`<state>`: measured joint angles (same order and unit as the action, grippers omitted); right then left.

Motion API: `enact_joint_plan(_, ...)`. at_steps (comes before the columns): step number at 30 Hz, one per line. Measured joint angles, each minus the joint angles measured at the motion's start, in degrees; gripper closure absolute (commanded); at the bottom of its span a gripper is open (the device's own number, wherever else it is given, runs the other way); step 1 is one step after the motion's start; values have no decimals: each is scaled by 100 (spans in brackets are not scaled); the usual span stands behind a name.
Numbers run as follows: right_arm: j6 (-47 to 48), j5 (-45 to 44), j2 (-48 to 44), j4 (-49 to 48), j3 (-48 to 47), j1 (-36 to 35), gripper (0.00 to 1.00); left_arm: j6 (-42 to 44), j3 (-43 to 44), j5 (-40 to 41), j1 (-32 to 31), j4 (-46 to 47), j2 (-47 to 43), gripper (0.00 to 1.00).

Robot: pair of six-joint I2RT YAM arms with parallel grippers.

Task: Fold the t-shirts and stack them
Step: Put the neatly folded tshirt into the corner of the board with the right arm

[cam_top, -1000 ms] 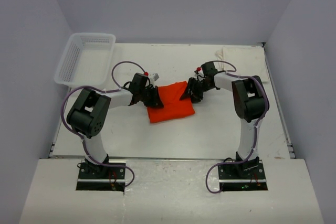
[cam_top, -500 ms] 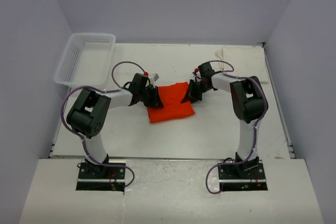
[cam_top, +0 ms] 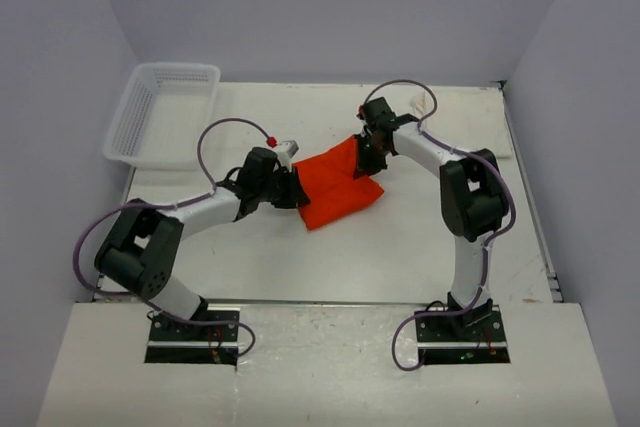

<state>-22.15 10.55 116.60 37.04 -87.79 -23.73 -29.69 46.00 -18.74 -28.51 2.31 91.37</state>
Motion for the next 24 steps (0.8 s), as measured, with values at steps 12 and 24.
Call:
enact_joint_plan(12,752,-2393,-79,511,-870,37,100,-426,-566,254,-656,393,-1478,82)
enact_joint_plan(24,1143,-4098,125,820,-2389,144,100,-474,-1001,251,-721,411,-1228,83)
